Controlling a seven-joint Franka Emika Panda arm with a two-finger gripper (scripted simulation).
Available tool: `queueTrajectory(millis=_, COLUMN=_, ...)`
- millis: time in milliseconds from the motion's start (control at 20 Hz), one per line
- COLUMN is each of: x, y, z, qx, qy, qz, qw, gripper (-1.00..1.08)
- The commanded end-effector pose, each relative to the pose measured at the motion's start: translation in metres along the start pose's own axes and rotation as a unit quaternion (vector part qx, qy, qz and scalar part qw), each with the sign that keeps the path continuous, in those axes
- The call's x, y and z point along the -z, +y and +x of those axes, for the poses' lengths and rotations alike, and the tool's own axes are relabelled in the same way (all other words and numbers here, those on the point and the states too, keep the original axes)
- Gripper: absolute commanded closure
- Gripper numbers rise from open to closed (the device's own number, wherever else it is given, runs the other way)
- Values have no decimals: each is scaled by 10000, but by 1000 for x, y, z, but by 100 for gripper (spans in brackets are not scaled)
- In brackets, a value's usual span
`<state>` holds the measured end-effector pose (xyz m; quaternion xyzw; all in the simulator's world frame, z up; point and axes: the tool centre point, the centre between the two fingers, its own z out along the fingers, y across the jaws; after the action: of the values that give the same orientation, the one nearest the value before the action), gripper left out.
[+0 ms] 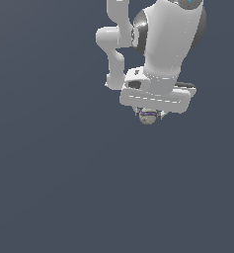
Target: Pick up the object and move it to a goal position.
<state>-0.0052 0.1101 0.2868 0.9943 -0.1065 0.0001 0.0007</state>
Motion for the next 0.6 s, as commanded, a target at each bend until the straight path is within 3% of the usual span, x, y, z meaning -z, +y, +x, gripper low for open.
queueTrajectory(millis=0, x=29, y=-10, z=-5, qx=-2, qy=2, qz=-1, qw=10000, gripper=108)
queueTrajectory(millis=550, x=136, y=-51, z=-19, qx=-2, qy=1, qz=2, qw=10000, gripper=108)
